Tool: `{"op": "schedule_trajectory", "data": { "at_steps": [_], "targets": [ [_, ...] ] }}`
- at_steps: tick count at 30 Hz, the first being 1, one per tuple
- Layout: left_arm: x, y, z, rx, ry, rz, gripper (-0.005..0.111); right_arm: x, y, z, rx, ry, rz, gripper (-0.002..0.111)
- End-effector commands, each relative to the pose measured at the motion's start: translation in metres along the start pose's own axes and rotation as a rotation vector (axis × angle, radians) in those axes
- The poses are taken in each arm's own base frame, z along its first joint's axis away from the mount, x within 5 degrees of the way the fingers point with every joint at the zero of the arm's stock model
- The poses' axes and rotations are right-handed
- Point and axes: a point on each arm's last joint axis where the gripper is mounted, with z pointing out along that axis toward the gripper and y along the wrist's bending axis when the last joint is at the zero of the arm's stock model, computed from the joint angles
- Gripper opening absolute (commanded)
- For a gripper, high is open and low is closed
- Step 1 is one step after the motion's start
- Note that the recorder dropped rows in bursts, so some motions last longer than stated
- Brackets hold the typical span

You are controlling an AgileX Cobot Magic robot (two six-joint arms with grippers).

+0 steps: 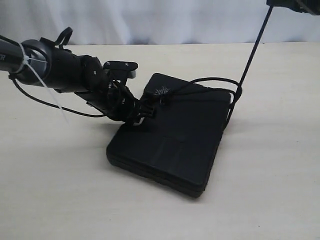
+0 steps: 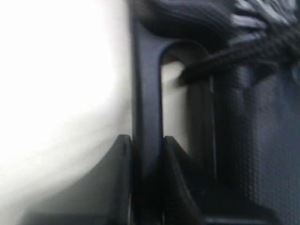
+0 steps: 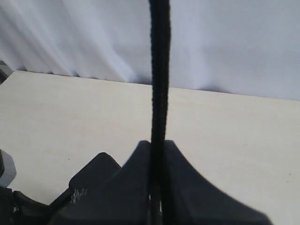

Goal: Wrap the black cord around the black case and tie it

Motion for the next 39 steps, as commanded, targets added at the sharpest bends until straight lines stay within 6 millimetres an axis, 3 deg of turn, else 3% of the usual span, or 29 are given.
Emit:
{"op": "schedule_trajectory", "data": {
  "at_steps": [1, 7, 11, 24, 39],
  "targets": [
    [-0.009, 0.034, -0.008, -0.036, -0.030, -0.149, 0.000, -0.002, -0.019, -0.016, 0.067, -0.025, 0.092, 0.004],
    [-0.014, 0.098, -0.035, -0.088, -0.040, -0.336, 0.000, 0.014, -0.067, -0.043, 0.221, -0.050, 0.194, 0.004],
    [-0.014, 0.118, -0.047, -0.097, -0.041, -0.393, 0.000, 0.028, -0.090, -0.054, 0.328, -0.063, 0.227, 0.004],
    [-0.012, 0.118, -0.047, -0.099, -0.018, -0.374, 0.000, 0.061, -0.115, -0.049, 0.523, -0.050, 0.269, 0.004],
    [-0.012, 0.118, -0.047, -0.097, -0.017, -0.378, 0.000, 0.104, -0.153, -0.012, 0.568, 0.062, 0.432, 0.005]
  ]
}}
